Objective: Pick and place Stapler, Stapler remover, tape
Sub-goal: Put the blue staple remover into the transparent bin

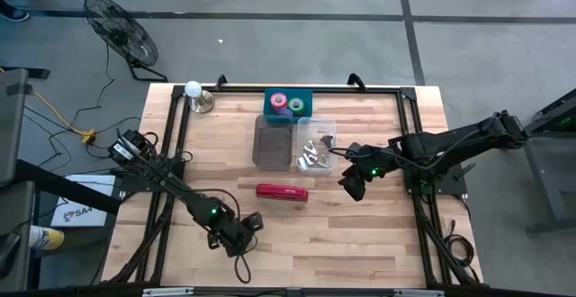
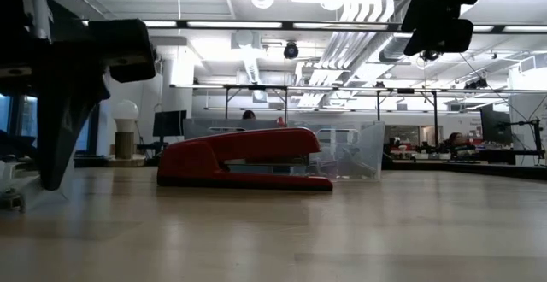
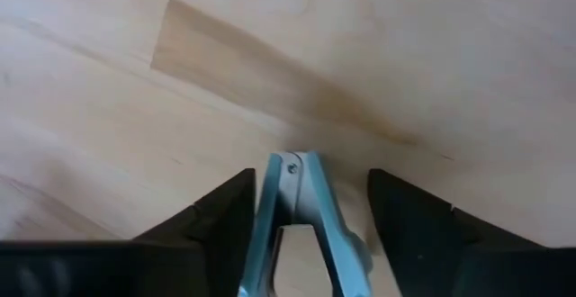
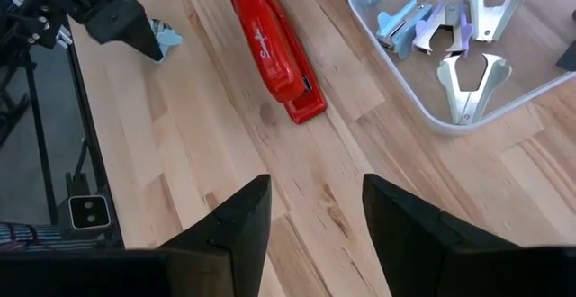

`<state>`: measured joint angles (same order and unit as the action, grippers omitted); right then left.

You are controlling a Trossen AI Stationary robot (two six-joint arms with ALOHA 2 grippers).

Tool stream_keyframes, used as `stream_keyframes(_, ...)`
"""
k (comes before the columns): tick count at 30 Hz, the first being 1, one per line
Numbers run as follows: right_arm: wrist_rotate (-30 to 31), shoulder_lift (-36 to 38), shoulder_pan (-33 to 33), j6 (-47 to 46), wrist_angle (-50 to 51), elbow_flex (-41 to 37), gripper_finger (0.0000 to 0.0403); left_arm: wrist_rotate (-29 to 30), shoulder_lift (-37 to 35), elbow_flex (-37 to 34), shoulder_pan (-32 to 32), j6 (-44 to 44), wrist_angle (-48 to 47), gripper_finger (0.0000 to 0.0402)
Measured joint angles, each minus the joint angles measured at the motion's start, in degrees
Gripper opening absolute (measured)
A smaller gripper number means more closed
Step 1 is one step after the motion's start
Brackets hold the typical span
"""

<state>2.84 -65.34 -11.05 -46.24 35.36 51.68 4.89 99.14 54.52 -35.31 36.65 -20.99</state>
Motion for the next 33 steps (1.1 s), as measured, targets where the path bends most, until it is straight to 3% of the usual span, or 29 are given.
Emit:
stream_keyframes(6, 0.0, 0.0, 0.0, -0.3, 0.0, 0.0, 0.0167, -0.2, 0.0, -0.1, 0.0, -4.0, -1.2, 0.0148)
stream_keyframes(12, 0.0, 0.0, 0.0, -0.4, 0.0, 0.0, 0.0167, 0.0, 0.0, 0.0, 0.1, -5.5, -2.8, 0.0111)
stream_keyframes(33, 0.0, 0.0, 0.0, -1.8, 0.0, 0.0, 0.0167, 0.8, 0.1, -0.1, 0.1, -5.7, -3.3, 0.0088)
